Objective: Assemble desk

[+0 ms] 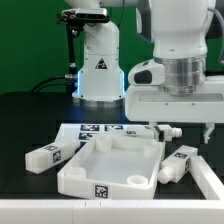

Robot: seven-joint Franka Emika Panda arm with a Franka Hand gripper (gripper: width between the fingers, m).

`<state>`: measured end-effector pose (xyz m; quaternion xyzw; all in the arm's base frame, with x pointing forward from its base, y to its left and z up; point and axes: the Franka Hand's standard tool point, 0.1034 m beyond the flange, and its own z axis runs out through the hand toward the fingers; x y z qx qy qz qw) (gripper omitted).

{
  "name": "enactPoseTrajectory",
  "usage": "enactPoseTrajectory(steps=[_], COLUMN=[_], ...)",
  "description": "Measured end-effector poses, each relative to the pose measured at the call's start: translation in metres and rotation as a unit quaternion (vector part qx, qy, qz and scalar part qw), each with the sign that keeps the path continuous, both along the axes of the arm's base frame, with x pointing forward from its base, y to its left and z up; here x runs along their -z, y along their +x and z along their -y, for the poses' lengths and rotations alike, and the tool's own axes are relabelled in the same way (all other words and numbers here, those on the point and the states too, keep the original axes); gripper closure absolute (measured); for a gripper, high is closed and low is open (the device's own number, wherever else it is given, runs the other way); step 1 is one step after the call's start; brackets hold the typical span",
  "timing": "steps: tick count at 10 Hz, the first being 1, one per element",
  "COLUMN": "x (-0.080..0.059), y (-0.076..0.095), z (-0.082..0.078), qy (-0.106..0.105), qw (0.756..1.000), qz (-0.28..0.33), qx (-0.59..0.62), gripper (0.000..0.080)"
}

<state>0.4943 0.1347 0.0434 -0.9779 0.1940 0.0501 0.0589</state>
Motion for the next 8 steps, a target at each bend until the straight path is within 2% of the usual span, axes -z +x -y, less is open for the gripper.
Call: enactPoseTrajectory(steps=[2, 5, 8], x=[0.006, 0.009, 0.019], y=[0.006, 0.005, -0.006], z=[-0.013, -0.014, -0.014], qy=[0.004, 0.004, 0.001], qw=[0.997, 0.997, 0.997], qz=[-0.003, 0.005, 0.001], qx=[0.077, 0.074, 0.074], gripper=[0.015, 0.015, 0.015])
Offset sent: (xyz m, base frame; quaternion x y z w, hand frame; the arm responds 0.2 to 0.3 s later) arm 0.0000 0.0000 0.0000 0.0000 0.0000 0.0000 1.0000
